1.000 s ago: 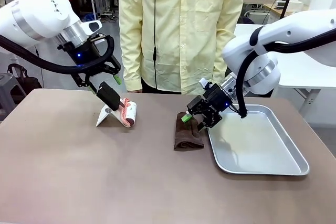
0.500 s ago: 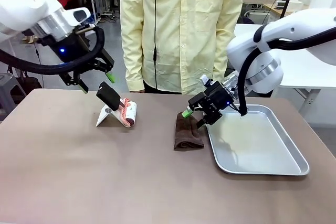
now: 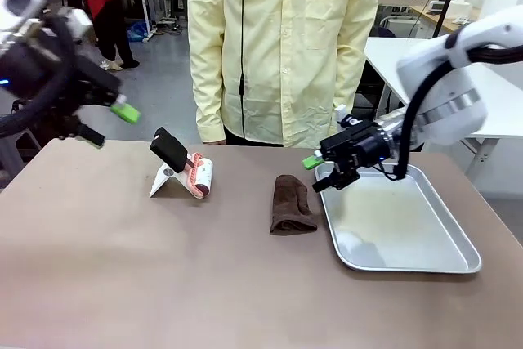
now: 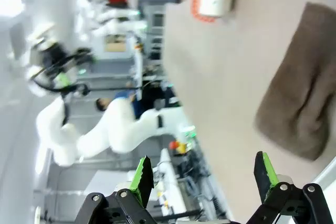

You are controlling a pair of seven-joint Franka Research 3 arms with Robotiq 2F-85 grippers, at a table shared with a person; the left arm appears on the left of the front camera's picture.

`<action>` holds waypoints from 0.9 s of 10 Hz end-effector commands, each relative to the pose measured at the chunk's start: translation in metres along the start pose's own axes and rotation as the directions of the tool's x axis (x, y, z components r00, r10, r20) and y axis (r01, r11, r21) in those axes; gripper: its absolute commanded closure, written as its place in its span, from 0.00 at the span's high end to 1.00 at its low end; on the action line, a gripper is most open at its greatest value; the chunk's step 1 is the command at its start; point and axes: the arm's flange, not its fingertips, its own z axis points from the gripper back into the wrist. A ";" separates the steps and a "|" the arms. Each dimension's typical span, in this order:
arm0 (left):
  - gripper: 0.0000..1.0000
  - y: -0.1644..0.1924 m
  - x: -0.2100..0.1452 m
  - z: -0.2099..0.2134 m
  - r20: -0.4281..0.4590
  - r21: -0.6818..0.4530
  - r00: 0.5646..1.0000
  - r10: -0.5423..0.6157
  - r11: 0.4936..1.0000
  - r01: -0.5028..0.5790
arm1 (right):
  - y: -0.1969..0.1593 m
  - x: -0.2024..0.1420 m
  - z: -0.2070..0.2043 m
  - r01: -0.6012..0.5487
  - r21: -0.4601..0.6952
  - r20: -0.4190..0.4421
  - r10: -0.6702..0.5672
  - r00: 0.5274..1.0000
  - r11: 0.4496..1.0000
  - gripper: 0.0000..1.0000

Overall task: Clean the surface of the table.
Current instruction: Return the Lint Roller and towel to their original positions.

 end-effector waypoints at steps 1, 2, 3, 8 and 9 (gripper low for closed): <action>1.00 0.046 -0.027 0.023 0.090 -0.229 0.994 0.054 0.973 -0.032 | 0.009 -0.039 0.023 -0.055 0.182 -0.026 0.061 0.998 0.982 1.00; 1.00 0.071 -0.032 0.028 0.095 -0.339 0.993 0.066 0.940 -0.030 | 0.016 -0.054 0.032 -0.097 0.246 -0.048 0.112 0.993 0.964 1.00; 1.00 0.096 -0.037 0.034 0.095 -0.467 0.995 0.025 0.884 0.022 | 0.020 -0.068 0.042 -0.112 0.286 -0.030 0.126 0.992 0.952 1.00; 1.00 0.176 -0.035 0.038 0.251 -0.412 0.967 0.038 0.909 0.071 | 0.047 -0.140 0.076 -0.198 0.233 0.261 0.135 0.956 0.952 1.00; 1.00 0.192 -0.021 0.027 0.238 -0.393 0.971 -0.001 0.914 0.097 | 0.053 -0.148 0.079 -0.177 0.215 0.294 0.109 0.949 0.960 1.00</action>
